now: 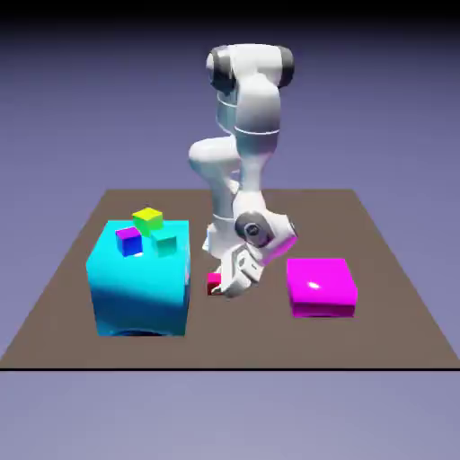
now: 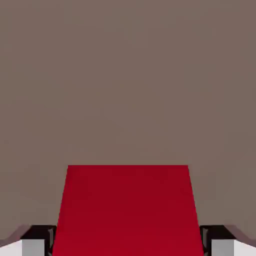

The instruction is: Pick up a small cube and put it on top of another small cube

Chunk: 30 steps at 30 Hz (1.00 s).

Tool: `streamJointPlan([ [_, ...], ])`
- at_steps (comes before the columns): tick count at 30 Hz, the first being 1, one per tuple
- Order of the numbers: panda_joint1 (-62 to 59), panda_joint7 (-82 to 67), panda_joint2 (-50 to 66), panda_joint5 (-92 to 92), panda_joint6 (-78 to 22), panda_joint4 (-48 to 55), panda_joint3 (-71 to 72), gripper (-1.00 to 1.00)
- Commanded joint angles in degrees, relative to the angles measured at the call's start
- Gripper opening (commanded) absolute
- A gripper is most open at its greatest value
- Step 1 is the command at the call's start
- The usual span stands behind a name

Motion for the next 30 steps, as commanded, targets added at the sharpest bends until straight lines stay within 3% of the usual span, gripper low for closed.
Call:
streamJointPlan([
  [1, 0.54, -1.58, -2.08, 2.26, -0.86, -0.56, 0.86, -1.0],
  [6, 2.54, -7.95, -9.85, 11.44, -4.11, -2.66, 4.1, -1.0],
  [17, -2.72, -24.83, -10.0, 11.09, -22.46, 20.17, 3.74, -1.0],
  [23, -6.12, -31.41, -13.19, 19.42, -36.99, 32.6, -3.48, -1.0],
  [30, -8.79, -31.04, -19.62, 36.83, -51.75, 39.36, -18.01, -1.0],
])
